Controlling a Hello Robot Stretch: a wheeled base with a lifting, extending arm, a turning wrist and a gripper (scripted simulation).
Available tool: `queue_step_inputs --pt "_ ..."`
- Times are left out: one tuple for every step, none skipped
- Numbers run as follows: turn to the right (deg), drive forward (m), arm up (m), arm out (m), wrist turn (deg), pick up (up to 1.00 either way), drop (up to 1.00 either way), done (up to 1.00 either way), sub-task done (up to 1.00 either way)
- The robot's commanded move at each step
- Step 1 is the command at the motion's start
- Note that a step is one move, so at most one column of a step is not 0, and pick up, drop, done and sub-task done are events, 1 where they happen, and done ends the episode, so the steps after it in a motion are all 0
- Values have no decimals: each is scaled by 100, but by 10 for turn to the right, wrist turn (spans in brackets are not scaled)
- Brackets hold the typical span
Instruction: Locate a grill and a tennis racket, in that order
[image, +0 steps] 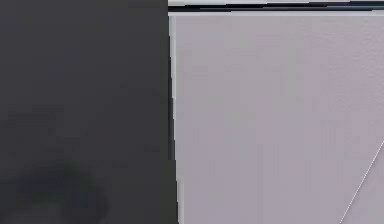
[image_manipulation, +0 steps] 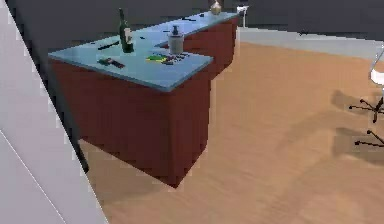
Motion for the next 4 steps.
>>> queue_step_inputs --pt "-450 0 0 0 0 0 0 0 0" --pt "-450 0 0 0 0 0 0 0 0" --pt "-450 0 0 0 0 0 0 0 0" --pt "-210 0 0 0 0 0 0 0 0"
